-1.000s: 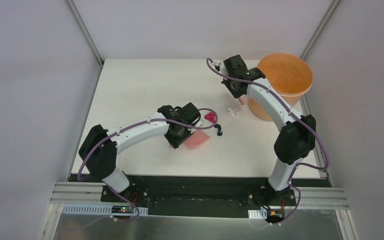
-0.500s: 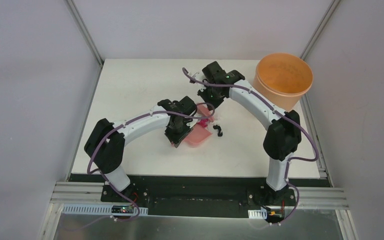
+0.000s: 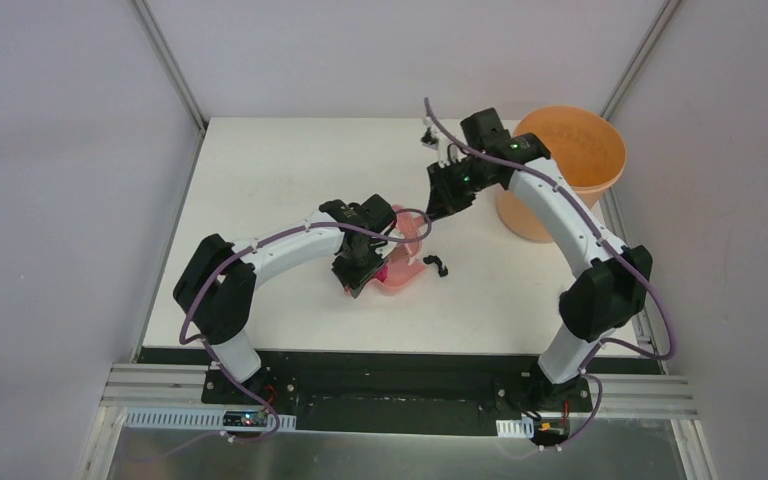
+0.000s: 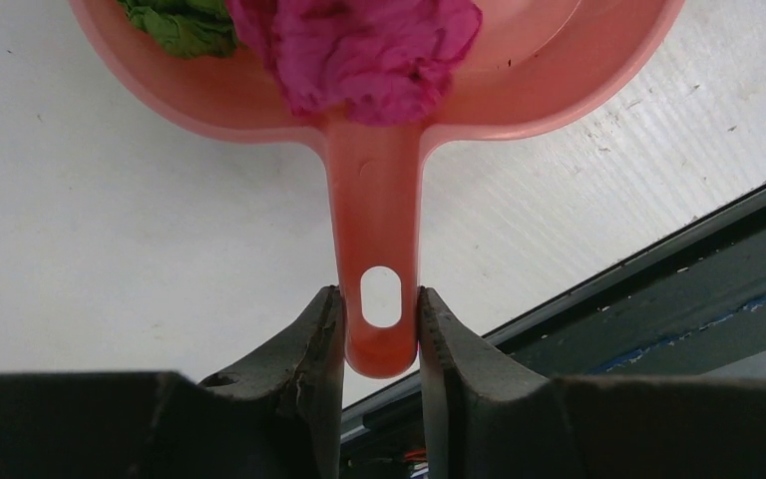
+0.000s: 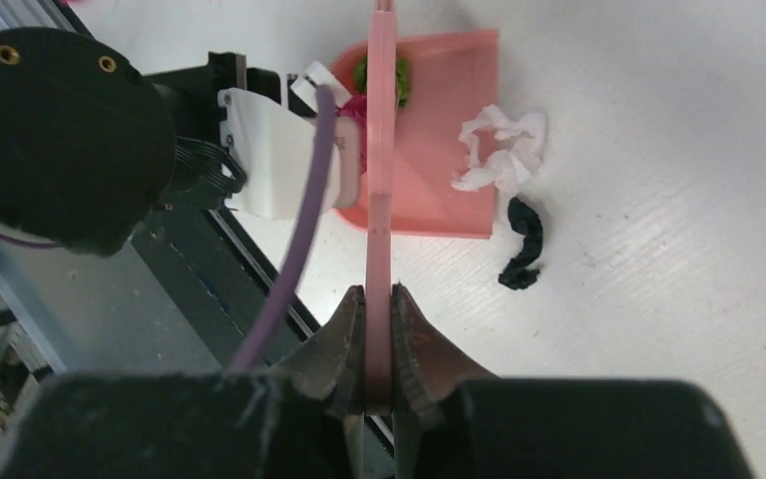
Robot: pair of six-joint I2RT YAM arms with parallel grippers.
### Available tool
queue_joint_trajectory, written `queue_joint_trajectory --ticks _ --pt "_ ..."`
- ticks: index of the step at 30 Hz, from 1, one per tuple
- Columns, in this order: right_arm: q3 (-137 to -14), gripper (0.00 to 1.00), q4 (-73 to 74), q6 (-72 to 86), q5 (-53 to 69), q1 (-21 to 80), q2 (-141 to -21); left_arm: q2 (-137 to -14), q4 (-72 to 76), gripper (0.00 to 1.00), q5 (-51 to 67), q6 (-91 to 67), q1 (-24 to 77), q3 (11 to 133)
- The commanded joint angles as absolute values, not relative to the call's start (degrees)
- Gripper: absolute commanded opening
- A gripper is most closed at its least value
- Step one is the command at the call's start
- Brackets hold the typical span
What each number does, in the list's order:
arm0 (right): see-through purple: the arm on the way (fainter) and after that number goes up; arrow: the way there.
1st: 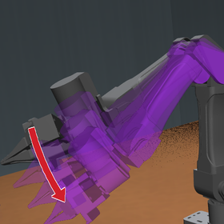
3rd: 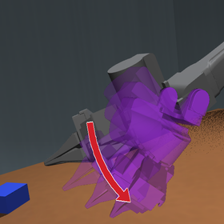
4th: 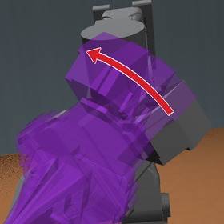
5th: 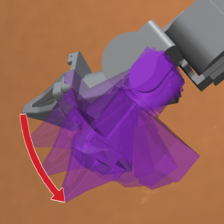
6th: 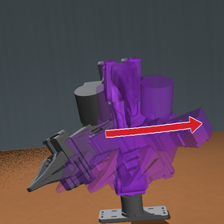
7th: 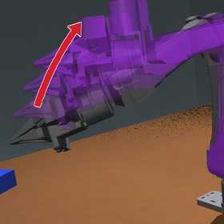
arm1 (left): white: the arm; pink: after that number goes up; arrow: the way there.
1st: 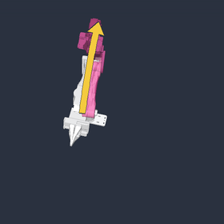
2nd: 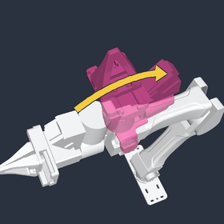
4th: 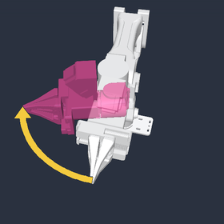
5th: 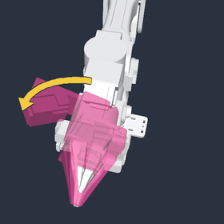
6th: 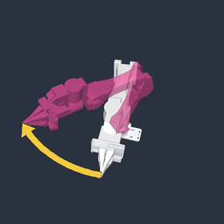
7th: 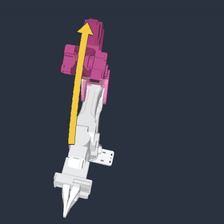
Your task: Sweep away the paper scraps from the table
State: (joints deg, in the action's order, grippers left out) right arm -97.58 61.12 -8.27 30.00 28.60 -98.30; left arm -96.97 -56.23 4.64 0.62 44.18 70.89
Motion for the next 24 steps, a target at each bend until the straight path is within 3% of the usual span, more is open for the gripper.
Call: queue_joint_trajectory --ticks 1,8,12,17,24 --pt "-98.85 0.0 58.41 -4.28 34.01 23.97 -91.75 -93.14 -54.91 0.0 4.78 -0.63 44.28 70.76" --pt "-98.03 0.0 56.81 -10.24 4.39 24.04 -88.0 -92.34 -68.43 0.0 -1.96 -4.24 47.4 76.74" --pt "-96.62 0.0 56.78 -12.43 -3.28 25.07 -88.48 -91.75 -72.07 0.0 -0.15 -4.52 48.75 76.12" --pt "-93.45 0.0 52.05 -15.83 -7.23 28.0 -91.33 -92.41 -71.37 0.0 -1.2 -4.68 49.46 75.51" --pt "-96.48 0.0 53.86 -16.13 1.5 33.0 -98.84 -95.5 -67.28 0.0 -1.51 -3.6 50.2 75.39"
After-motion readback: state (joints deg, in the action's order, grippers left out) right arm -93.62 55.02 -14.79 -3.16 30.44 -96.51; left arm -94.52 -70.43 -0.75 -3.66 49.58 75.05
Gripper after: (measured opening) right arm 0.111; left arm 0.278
